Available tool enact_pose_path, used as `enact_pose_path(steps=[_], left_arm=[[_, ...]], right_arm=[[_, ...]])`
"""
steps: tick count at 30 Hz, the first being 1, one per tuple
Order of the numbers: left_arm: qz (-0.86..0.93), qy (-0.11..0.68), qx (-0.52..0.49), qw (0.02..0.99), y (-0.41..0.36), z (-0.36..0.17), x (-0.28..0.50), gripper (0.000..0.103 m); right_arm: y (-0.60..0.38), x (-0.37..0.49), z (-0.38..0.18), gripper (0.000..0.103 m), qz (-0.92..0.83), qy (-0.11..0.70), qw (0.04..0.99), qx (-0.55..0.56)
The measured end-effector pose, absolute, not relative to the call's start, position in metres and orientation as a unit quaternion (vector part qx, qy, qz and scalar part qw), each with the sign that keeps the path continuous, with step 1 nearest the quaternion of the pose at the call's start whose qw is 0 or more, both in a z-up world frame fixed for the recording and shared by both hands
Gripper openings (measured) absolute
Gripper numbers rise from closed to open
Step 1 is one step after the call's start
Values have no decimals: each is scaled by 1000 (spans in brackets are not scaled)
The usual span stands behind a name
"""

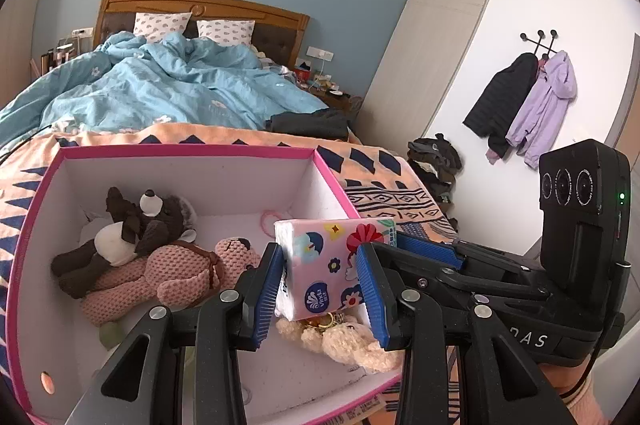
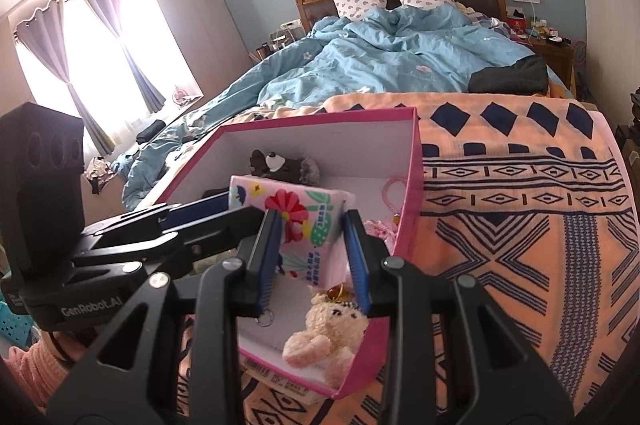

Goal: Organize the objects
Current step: 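Carry the floral tissue pack over the box and release it inside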

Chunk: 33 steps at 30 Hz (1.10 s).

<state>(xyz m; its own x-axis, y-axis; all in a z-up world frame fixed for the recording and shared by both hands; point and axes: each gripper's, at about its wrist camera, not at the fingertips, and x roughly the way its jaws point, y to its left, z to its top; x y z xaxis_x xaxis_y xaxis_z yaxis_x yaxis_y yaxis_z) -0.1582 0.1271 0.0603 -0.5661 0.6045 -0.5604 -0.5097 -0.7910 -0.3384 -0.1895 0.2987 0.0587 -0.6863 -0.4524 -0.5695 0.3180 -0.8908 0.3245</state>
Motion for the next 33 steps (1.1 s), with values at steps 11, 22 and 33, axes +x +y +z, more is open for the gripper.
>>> enact_pose_path(steps=[11, 22, 33], left_arm=[[874, -76, -363, 313, 133, 50, -179, 38], [871, -70, -382, 300, 138, 39, -197, 38], [893, -62, -348, 279, 124, 44, -182, 78]], right_arm=[[302, -207, 48, 34, -910, -102, 196, 350], [300, -220, 38, 31, -915, -88, 159, 360], [299, -203, 47, 32, -926, -81, 151, 338]])
